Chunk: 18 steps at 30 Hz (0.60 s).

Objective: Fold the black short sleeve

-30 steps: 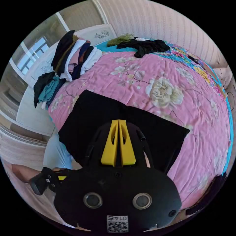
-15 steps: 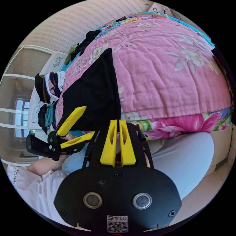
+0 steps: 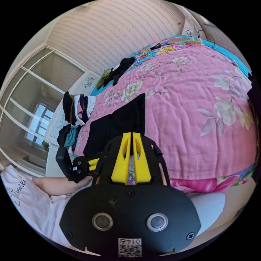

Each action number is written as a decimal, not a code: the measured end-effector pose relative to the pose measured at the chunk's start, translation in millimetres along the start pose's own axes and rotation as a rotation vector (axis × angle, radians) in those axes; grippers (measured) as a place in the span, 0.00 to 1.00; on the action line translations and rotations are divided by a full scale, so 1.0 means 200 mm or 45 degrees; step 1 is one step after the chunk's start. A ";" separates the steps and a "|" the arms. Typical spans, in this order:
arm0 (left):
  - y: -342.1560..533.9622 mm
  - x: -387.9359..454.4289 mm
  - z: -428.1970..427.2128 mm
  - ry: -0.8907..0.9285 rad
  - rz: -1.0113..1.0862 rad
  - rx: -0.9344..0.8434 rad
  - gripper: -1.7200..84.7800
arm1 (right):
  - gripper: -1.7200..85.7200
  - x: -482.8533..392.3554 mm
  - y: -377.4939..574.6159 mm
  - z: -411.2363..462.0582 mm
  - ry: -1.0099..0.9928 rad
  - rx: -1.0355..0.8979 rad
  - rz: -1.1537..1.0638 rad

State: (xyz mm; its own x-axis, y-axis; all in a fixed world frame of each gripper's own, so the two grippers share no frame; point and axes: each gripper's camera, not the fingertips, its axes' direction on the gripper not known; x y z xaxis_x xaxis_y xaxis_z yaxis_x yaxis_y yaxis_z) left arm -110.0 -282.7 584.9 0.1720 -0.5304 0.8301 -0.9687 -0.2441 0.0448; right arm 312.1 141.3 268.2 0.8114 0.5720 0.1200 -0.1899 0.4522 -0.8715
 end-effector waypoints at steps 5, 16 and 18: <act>0.04 -0.04 -0.06 -0.002 -0.008 0.058 0.01 | 0.10 0.17 -0.24 0.12 -0.131 0.112 0.200; 0.11 -0.20 -0.25 0.032 -0.087 0.101 0.01 | 0.05 0.17 -0.69 0.48 -0.145 -0.066 0.302; 0.16 -0.25 -0.33 0.037 -0.119 0.177 0.01 | 0.04 0.09 -0.75 0.47 -0.161 -0.117 0.181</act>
State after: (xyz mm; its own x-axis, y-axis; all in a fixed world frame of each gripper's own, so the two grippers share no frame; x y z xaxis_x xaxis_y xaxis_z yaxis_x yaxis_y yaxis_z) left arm -161.5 -210.6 581.6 0.2534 -0.4768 0.8417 -0.9143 -0.4024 0.0473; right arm 303.3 148.4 445.3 0.7032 0.7094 0.0465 -0.2414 0.2999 -0.9229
